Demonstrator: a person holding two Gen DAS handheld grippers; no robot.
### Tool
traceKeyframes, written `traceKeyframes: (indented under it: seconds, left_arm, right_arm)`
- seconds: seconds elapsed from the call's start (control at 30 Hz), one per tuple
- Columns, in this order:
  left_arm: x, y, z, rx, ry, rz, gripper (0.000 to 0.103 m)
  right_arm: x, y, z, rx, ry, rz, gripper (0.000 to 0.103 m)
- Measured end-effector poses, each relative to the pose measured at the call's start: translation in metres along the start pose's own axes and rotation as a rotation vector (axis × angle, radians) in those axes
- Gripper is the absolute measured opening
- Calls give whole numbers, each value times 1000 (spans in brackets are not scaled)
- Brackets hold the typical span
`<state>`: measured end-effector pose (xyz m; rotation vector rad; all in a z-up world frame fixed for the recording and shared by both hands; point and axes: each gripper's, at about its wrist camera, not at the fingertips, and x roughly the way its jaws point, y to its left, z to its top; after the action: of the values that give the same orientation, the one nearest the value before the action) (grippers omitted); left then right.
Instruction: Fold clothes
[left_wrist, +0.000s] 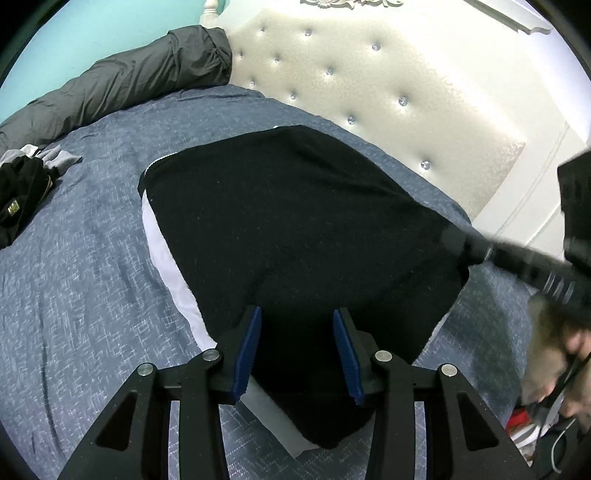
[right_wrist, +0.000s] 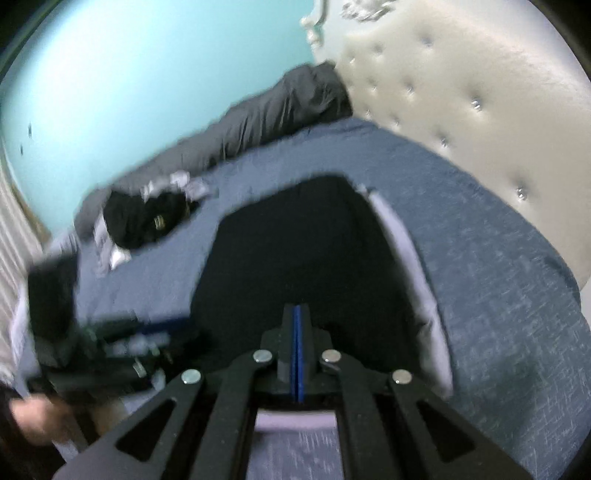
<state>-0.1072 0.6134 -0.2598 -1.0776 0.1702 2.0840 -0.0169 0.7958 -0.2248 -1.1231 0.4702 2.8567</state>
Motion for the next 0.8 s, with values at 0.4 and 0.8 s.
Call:
traceKeyframes:
  seconds: [0.4, 0.8]
  left_arm:
    - [-3, -4, -6, 40, -8, 2, 44]
    - [-11, -3, -8, 6, -21, -13, 43]
  right_arm:
    - [-1, -45, -25, 105, -1, -129, 0]
    - [-8, 20, -23, -58, -12, 27, 0]
